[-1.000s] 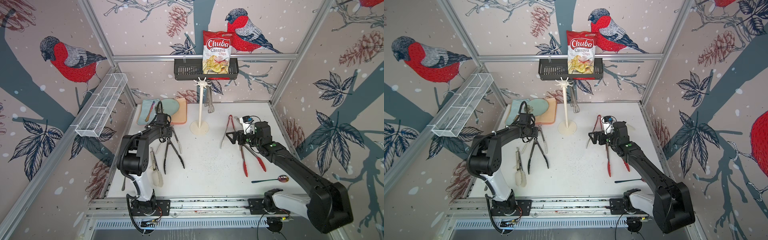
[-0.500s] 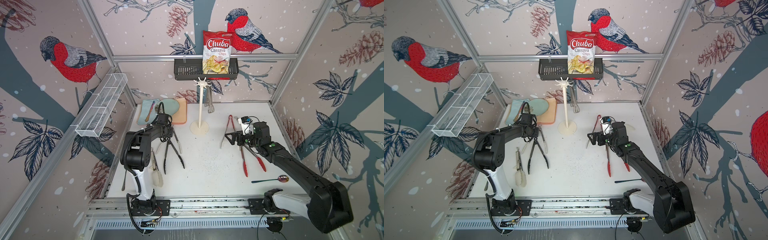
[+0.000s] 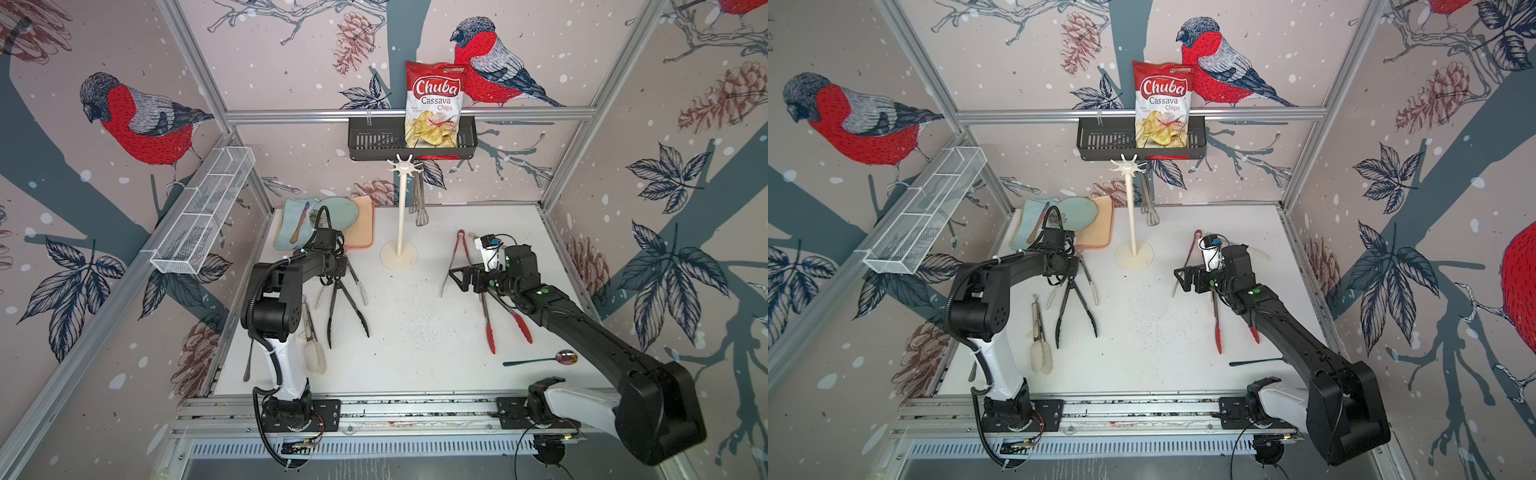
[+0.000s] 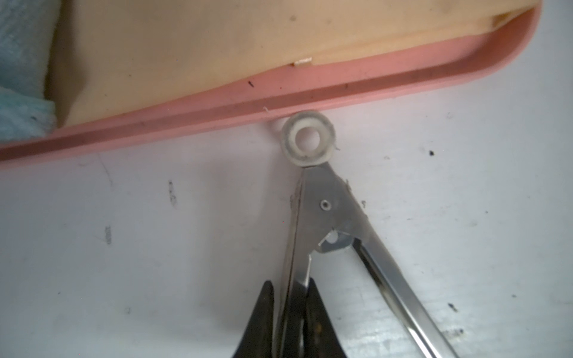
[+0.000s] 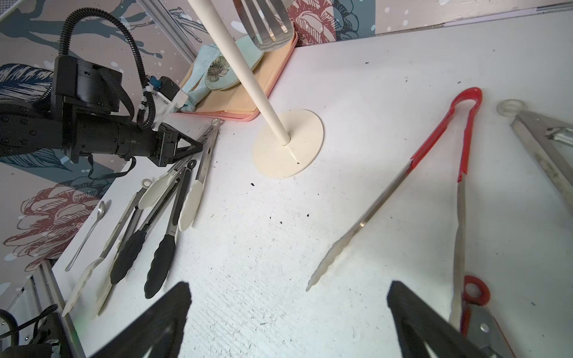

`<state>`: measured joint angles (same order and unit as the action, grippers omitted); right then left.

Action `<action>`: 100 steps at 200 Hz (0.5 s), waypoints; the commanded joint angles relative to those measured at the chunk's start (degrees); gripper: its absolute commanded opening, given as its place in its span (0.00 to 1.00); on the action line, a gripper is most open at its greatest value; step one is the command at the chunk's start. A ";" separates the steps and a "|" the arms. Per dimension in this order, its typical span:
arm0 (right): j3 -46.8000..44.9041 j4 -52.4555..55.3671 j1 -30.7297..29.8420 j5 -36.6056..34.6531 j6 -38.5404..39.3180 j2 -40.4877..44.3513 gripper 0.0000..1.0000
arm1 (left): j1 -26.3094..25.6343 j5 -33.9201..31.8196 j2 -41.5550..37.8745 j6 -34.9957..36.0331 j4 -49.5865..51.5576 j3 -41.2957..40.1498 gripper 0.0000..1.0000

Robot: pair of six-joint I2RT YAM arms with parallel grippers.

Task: Hang food tongs on kitchen utensil racks
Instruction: Pick up the food tongs from the center of the board.

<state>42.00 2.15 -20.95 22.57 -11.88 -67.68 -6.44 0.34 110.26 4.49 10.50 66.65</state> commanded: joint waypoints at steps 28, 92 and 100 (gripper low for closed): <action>-0.07 -1.62 -0.19 -1.21 -0.06 0.10 1.00 | 0.12 0.60 -1.07 0.30 -1.47 0.28 0.00; -0.59 -2.16 -0.18 -2.00 -0.60 1.10 1.00 | 0.16 -4.20 -7.33 -0.34 -3.10 -0.72 0.00; -0.52 -2.16 -0.23 -2.02 -0.59 1.15 1.00 | 0.11 -5.81 -8.82 -0.88 -4.10 -1.37 0.00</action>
<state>41.54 1.72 -21.02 21.39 -12.10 -67.00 -6.44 -1.15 104.68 4.40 10.57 66.15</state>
